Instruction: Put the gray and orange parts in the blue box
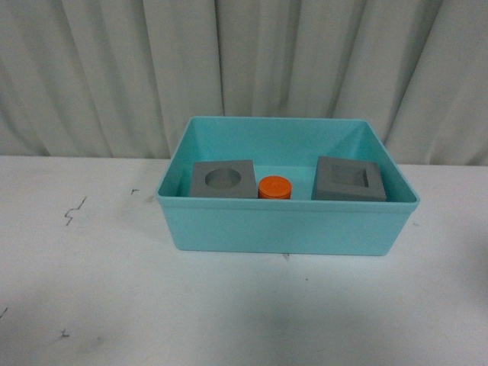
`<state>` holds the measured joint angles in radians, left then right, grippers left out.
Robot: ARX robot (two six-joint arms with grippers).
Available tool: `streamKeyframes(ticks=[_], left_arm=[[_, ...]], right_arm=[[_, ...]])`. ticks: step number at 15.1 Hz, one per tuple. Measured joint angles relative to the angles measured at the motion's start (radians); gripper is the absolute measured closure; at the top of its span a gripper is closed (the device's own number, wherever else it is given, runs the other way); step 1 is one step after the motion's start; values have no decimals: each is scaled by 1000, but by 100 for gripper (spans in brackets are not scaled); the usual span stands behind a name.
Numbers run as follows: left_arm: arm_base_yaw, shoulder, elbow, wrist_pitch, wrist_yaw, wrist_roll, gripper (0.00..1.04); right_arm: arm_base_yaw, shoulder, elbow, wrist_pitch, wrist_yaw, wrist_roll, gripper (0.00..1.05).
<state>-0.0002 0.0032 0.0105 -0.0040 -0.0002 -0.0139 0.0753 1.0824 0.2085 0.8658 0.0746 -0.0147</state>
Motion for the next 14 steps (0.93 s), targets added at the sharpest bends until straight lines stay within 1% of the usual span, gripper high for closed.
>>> streamKeyframes(ticks=[1, 2, 3, 6, 7, 11, 14], left_arm=[[0, 0, 0, 0, 0, 0, 7], [0, 0, 0, 0, 0, 0, 7], [0, 0, 0, 0, 0, 0, 7], [0, 0, 0, 0, 0, 0, 7], [0, 0, 0, 0, 0, 0, 7], [0, 0, 0, 0, 0, 0, 7], [0, 0, 0, 0, 0, 0, 7]], right_arm=[[-20, -48, -27, -13, -20, 0, 103], [-73, -100, -60, -40, -63, 0, 103], [-82, -146, -88, -66, -64, 1, 103], [-76, -288, -138, -143, -72, 3, 103], [-76, -288, -171, -93, -72, 3, 103], [-76, -496, -197, -288, -72, 3, 103], [-76, -621, -197, -402, -72, 3, 103]])
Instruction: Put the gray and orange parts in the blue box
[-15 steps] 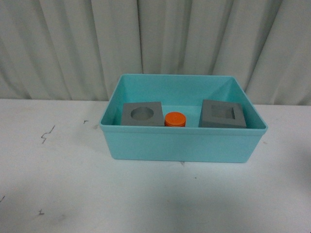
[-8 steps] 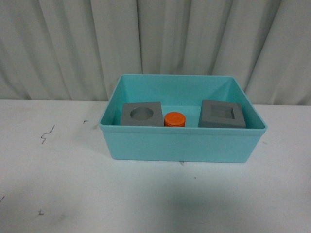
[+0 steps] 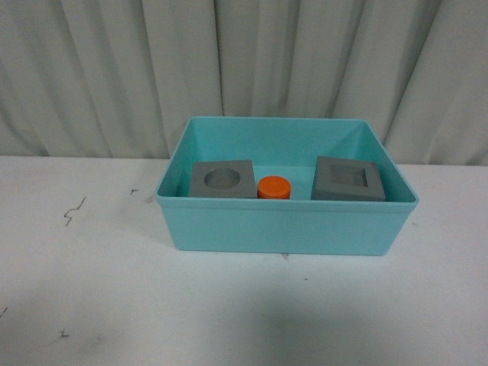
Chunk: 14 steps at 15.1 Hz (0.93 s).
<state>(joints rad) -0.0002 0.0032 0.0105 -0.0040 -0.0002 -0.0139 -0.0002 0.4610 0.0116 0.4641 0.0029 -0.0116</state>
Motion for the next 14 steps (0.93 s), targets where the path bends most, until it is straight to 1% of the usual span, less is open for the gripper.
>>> streamKeyframes(ticks=[5, 11, 12, 13, 14], left_arm=[[0, 0, 0, 0, 0, 0, 7], [0, 0, 0, 0, 0, 0, 7], [0, 0, 0, 0, 1, 0, 7], [0, 0, 0, 0, 0, 0, 7], [0, 0, 0, 1, 0, 0, 7]], right_arm=[[0, -164, 0, -166, 0, 0, 103], [0, -290, 0, -292, 0, 0, 103], [0, -360, 0, -407, 0, 0, 103], [0, -456, 0, -462, -2, 0, 103], [0, -457, 3, -459, -1, 0, 103]])
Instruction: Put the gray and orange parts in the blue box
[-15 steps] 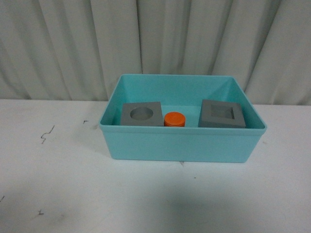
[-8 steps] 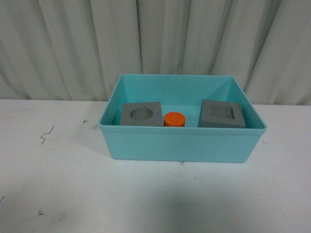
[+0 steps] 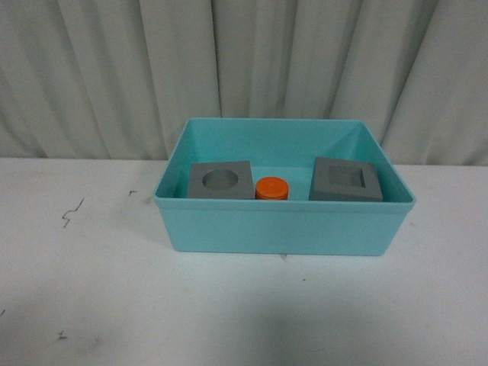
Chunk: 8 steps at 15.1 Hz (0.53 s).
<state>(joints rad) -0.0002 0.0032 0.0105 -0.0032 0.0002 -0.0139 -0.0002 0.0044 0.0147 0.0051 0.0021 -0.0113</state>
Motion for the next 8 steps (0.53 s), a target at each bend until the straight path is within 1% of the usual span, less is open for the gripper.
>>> streamKeyframes(ticks=[2, 3, 8], left_arm=[[0, 0, 0, -1, -1, 0, 7], [0, 0, 0, 0, 0, 0, 7], [0, 0, 0, 0, 0, 0, 7]], right_arm=[[0, -2, -3, -8, 0, 0, 103], [0, -1, -3, -9, 0, 0, 94], [0, -1, -3, -9, 0, 0, 32]])
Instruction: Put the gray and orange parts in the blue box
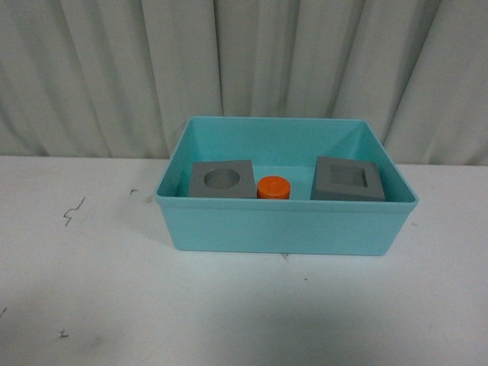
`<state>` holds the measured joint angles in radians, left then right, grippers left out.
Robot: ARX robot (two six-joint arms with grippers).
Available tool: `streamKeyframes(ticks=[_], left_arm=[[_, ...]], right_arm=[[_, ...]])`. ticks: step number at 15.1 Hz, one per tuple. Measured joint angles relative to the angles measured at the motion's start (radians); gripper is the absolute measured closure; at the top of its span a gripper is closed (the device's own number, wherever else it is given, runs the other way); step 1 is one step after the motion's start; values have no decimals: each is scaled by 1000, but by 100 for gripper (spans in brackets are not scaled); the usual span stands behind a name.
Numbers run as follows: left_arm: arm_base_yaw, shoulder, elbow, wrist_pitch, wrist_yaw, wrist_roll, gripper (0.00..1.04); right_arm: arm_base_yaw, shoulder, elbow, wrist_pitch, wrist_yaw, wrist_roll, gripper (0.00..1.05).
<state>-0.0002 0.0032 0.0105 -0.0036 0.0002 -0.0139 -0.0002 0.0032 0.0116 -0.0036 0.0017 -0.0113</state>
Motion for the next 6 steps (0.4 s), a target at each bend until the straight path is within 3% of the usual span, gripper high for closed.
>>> streamKeyframes(ticks=[2, 6], left_arm=[[0, 0, 0, 0, 0, 0, 7], [0, 0, 0, 0, 0, 0, 7]], right_arm=[[0, 0, 0, 0, 0, 0, 9], [0, 0, 0, 0, 0, 0, 6]])
